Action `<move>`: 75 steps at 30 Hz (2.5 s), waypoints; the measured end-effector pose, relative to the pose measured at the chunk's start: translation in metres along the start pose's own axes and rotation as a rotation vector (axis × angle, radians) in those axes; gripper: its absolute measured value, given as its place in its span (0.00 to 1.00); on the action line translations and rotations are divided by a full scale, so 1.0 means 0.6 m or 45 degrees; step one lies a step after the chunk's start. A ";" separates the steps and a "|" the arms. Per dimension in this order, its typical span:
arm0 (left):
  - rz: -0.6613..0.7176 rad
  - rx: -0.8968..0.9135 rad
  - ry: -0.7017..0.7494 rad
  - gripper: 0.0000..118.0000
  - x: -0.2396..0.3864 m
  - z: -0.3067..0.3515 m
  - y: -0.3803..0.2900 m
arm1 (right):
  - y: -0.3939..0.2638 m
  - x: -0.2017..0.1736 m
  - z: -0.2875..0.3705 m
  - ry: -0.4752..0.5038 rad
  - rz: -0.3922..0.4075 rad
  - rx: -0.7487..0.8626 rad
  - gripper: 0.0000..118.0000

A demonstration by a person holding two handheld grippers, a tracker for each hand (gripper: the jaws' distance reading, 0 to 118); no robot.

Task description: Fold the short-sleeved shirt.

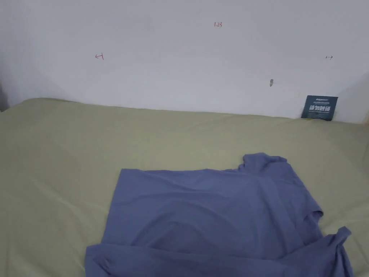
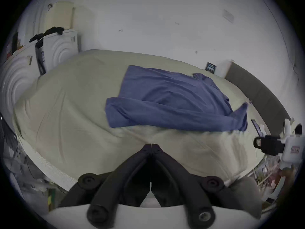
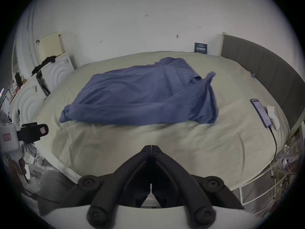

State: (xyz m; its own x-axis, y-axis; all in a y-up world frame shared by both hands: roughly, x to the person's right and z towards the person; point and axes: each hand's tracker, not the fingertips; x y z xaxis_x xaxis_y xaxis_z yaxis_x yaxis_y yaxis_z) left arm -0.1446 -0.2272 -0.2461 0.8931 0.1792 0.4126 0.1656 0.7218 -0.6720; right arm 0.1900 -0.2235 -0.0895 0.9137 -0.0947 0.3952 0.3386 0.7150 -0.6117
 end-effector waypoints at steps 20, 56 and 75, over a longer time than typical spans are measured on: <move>0.078 -0.106 0.059 0.04 -0.080 -0.193 0.085 | 0.090 0.214 -0.108 -0.174 -0.181 -0.068 0.72; 0.115 -0.096 -0.055 0.05 -0.114 -0.036 0.116 | 0.108 0.183 -0.010 0.021 0.038 0.088 0.04; 0.058 -0.142 -0.085 0.09 -0.164 -0.228 0.267 | 0.294 0.221 -0.274 -0.047 0.115 -0.056 0.14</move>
State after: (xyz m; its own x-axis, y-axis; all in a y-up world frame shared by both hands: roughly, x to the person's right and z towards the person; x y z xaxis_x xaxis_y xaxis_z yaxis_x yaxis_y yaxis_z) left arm -0.1487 -0.2205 -0.4788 0.8714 0.2572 0.4177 0.1744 0.6335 -0.7539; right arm 0.4082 -0.2237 -0.2578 0.9323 -0.0050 0.3616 0.2656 0.6881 -0.6753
